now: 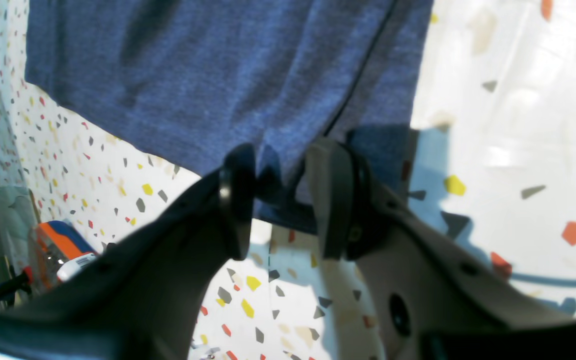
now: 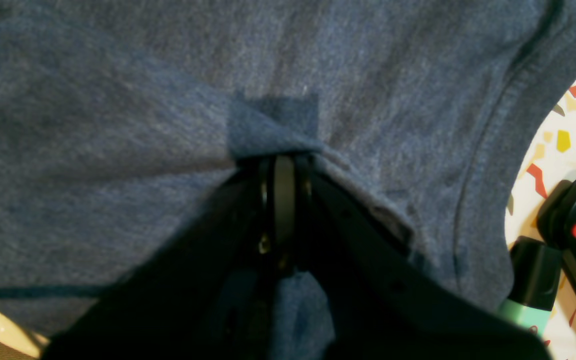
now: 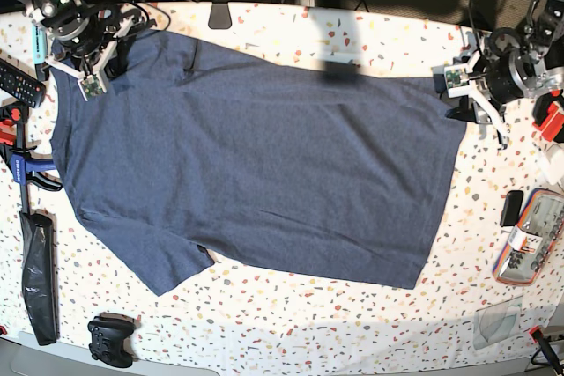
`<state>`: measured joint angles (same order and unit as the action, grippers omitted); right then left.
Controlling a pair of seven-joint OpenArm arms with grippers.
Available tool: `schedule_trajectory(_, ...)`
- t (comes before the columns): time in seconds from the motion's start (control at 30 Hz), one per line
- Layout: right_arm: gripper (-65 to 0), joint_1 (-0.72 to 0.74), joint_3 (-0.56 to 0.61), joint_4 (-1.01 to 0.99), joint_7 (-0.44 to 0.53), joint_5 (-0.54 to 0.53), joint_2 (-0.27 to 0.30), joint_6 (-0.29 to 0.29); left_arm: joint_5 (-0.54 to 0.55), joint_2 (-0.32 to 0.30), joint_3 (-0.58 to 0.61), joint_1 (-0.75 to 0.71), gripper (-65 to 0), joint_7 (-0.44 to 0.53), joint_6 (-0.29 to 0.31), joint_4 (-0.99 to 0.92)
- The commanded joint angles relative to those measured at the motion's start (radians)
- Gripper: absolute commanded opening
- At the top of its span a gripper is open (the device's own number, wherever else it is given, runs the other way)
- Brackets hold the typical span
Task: Fold the T-shirt properly
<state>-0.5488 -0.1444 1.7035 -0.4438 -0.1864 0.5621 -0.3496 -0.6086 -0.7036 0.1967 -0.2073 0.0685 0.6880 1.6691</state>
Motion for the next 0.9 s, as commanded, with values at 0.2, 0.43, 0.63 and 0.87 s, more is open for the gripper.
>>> schedule_trajectory(0.2, -65.0, -0.005, -0.006, 0.008, -0.018, -0.001, 0.011, -0.011, 0.004, -0.02, -0.001, 0.014, -44.8, 0.011, -0.006, -0.037)
schedule_trajectory(0.43, -65.0, -0.005, -0.006, 0.008, -0.018, -0.001, 0.011, -0.011, -0.083, -0.005, 0.088, 0.028, -47.3, 0.011, -0.01, -0.098)
schedule_trajectory(0.63, -65.0, -0.005, -0.006, 0.008, -0.019, -0.001, 0.011, -0.011, -0.079, 0.024, 0.087, 0.03, -60.1, 0.005, -0.01, -0.098)
schedule_trajectory(0.87, -65.0, -0.005, -0.006, 0.008, -0.021, -0.001, 0.011, -0.011, 0.006, 0.0, 0.085, 0.03, -65.0, -0.174, -0.011, -0.075)
